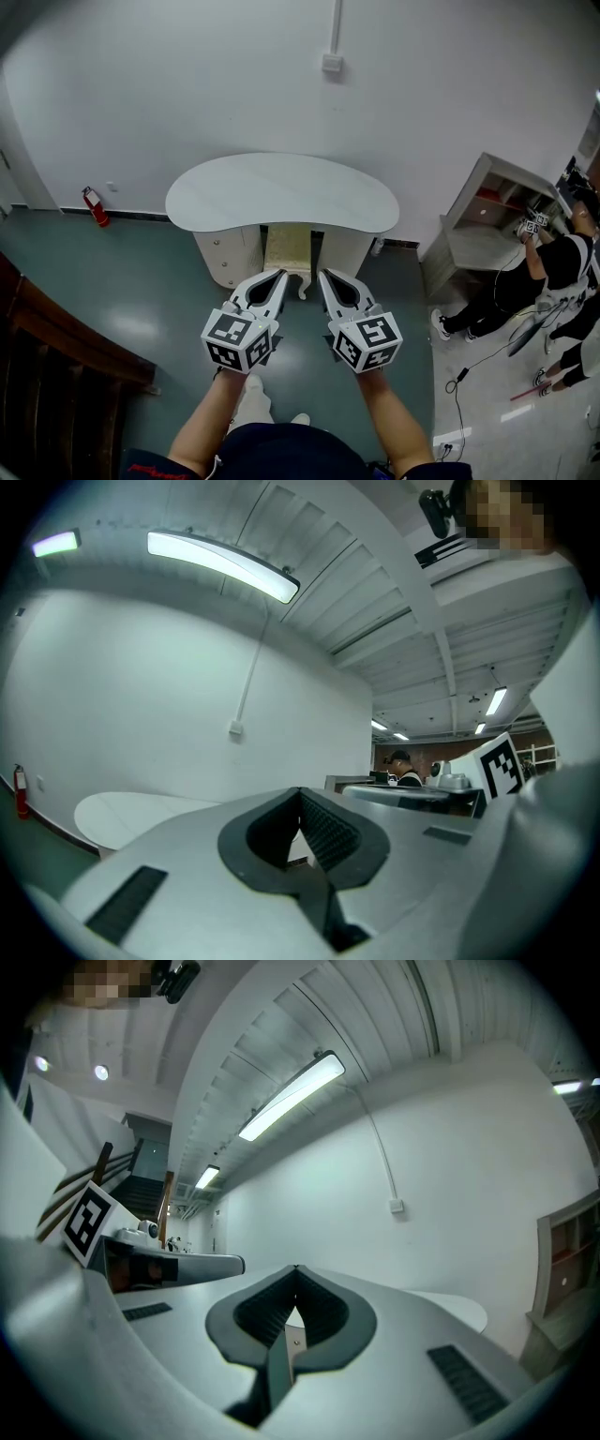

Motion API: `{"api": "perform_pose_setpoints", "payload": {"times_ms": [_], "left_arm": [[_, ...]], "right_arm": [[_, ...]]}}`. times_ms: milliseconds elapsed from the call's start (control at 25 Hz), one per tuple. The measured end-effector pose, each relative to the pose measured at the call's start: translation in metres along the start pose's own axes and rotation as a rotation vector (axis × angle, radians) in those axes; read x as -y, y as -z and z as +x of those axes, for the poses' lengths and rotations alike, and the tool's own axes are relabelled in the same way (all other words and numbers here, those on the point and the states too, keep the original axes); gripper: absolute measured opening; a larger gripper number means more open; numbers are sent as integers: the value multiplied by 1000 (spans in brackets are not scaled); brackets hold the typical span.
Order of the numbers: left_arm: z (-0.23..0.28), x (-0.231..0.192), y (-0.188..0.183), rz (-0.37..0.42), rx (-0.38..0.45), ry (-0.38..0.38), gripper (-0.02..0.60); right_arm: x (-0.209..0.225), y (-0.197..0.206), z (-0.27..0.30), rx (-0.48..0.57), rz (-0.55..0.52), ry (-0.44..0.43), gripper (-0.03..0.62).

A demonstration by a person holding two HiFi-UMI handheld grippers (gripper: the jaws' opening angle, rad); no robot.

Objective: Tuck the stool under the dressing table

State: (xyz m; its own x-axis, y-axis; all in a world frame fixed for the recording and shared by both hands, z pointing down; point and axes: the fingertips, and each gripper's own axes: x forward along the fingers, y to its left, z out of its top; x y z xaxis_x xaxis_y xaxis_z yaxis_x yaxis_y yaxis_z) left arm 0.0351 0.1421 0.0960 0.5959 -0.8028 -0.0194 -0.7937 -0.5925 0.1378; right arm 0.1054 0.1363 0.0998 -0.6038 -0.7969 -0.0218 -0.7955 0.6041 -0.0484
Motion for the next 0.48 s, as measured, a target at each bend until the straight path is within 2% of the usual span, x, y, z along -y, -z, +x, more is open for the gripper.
{"api": "perform_pose_setpoints", "payload": {"times_ms": [480], "left_arm": [[-5, 15, 8, -31, -3, 29, 8]], "right_arm": [[-11, 5, -8, 4, 8, -30, 8]]}}
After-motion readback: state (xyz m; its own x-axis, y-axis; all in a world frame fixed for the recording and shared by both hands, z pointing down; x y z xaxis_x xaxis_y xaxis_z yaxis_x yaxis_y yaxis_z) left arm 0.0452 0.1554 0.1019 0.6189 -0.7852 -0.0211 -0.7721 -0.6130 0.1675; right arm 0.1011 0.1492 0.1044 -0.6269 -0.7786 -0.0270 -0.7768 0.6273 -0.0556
